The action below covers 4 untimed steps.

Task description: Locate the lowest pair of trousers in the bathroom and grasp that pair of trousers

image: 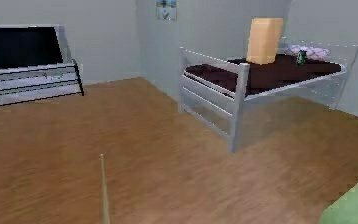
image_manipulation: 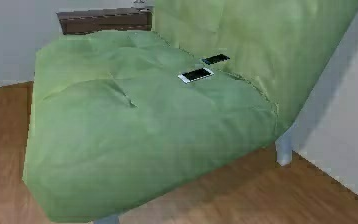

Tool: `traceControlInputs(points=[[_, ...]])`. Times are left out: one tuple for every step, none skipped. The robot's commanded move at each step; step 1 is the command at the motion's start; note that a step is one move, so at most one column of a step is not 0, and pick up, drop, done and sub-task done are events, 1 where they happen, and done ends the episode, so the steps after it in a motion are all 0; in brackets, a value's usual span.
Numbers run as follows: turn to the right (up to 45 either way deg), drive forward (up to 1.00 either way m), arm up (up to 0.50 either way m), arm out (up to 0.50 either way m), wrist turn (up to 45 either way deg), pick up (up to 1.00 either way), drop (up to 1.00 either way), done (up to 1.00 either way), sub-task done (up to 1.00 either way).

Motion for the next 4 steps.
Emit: traceControlInputs(points=[[45.0, 0.00, 0.00, 0.00, 0.0, 0.00, 0.00, 0.00, 0.00], [45.0, 0.00, 0.00, 0.00, 0.0, 0.00, 0.00, 0.00, 0.00], [45.0, 0.00, 0.00, 0.00, 0.0, 0.00, 0.00, 0.00, 0.00], [33.0, 0.00, 0.00, 0.00, 0.0, 0.00, 0.00, 0.00, 0.00]])
